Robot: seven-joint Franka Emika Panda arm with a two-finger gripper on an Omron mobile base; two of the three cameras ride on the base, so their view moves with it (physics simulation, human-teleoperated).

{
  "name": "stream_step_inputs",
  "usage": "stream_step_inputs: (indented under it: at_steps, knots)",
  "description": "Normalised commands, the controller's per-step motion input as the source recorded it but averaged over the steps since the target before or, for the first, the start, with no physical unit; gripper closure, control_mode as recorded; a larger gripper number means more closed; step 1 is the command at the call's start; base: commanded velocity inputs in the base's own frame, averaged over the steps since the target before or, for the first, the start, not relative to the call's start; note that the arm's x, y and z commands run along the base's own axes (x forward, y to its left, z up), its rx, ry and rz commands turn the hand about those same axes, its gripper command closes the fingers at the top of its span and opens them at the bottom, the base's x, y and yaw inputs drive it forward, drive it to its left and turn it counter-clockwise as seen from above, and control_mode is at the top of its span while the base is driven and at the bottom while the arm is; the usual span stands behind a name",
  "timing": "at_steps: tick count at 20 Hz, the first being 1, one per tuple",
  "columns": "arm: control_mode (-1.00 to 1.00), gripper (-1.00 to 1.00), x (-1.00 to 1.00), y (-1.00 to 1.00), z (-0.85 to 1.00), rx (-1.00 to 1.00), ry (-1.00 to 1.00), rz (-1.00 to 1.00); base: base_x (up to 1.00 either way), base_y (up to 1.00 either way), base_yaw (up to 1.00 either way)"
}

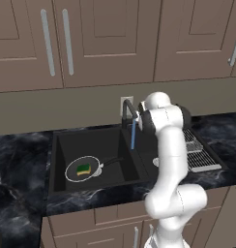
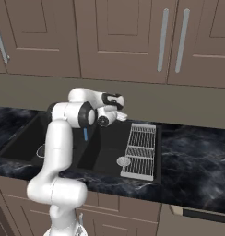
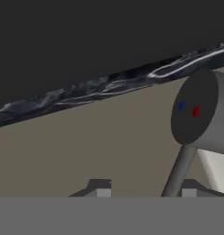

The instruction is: Pick the pan and sponge and place them into the sink. Then turn on the water.

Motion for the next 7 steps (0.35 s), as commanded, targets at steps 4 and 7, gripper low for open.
stream_step_inputs:
  at_steps: [4, 7]
  knots:
    - [-1.0, 1.0, -0.2, -0.42, 0.0, 0.0, 0.0, -0.01, 0.0, 0.0, 0.0]
    - [-1.0, 1.0, -0.32, -0.41, 0.0, 0.06, 0.0, 0.0, 0.0, 0.0, 0.0]
